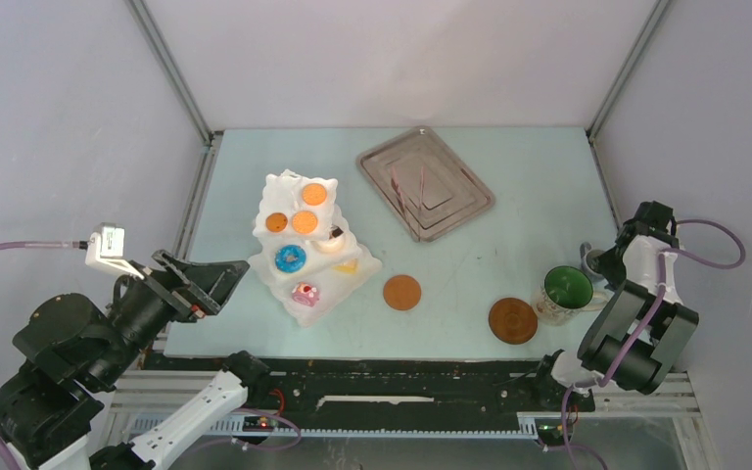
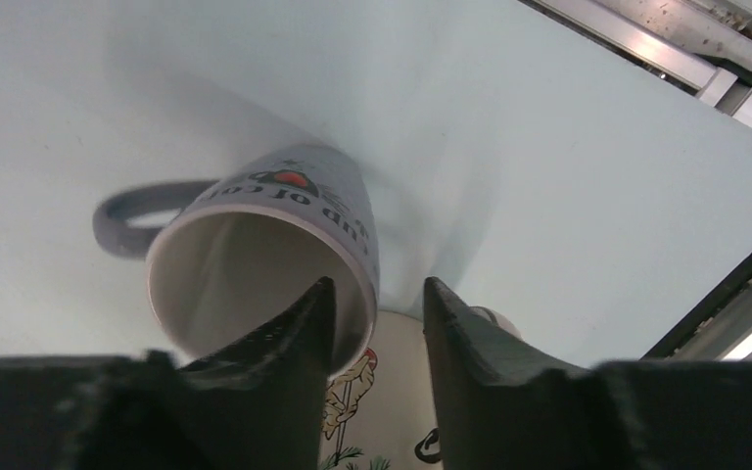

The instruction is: Serve the afternoon tea

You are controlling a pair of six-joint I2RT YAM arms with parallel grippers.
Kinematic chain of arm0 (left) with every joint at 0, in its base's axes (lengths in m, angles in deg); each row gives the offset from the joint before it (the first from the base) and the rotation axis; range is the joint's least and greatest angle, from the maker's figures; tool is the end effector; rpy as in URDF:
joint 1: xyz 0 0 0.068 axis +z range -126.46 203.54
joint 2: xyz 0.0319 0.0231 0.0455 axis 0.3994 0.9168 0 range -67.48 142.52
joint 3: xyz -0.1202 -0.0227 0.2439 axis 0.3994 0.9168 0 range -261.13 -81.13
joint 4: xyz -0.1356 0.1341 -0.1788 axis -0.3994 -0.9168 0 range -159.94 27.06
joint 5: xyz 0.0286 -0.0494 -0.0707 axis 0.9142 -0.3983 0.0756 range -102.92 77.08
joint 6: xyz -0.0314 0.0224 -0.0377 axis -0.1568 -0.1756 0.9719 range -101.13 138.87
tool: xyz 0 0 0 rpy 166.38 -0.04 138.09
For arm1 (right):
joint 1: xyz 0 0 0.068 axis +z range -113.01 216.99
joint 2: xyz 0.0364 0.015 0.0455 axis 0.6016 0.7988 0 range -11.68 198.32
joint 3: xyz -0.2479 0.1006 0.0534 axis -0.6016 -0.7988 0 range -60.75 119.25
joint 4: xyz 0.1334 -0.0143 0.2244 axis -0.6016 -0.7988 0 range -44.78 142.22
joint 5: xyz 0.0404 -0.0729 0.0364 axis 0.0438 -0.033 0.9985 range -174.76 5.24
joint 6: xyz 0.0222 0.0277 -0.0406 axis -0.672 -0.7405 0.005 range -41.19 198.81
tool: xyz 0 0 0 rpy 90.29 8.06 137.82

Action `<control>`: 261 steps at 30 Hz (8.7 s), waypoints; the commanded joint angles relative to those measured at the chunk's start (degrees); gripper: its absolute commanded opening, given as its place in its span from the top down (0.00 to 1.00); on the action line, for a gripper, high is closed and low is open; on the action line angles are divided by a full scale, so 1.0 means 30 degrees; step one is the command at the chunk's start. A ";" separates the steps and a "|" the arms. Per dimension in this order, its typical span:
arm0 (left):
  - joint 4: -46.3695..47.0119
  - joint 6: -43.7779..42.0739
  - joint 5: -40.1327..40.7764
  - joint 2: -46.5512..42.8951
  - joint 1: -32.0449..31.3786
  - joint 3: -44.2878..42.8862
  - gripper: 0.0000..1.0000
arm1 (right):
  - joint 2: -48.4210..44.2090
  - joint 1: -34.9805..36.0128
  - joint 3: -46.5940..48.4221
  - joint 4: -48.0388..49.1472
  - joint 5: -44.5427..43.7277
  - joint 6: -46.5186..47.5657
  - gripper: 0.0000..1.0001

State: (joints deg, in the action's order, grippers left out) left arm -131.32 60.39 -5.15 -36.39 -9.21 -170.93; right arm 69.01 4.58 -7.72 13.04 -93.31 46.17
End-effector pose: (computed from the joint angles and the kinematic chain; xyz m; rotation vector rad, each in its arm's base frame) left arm -0.0162 0.0162 0.4720 -0.2418 1.7959 -0.8238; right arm 0.2210 -0.1466 0.2130 1.5032 2.2796 -0.2031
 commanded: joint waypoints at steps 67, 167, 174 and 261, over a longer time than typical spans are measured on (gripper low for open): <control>0.1260 0.1806 -0.0306 -0.0110 0.0048 0.2532 0.02 | 0.8695 2.6647 1.2190 -0.6023 -0.0263 0.0605 1.00; 0.0189 0.0401 -0.1506 0.1353 0.0049 0.1061 0.01 | 0.3930 2.1536 -0.0476 0.1438 -0.2186 -0.4950 0.83; 0.0068 0.0399 -0.1292 0.1269 0.0049 0.0990 0.01 | 0.5054 2.2037 0.1825 0.0959 -0.1579 -0.4131 0.83; -0.0706 -0.5915 -0.0507 0.4096 0.0048 -0.0376 0.00 | -0.0014 -0.0509 0.0305 -0.4985 0.5923 -0.6018 1.00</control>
State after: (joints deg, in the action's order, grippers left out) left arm -136.13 41.98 -8.26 -23.40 -9.21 -173.03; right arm 69.68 -0.86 -12.88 1.98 -80.09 24.66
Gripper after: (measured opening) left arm 0.996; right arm 0.228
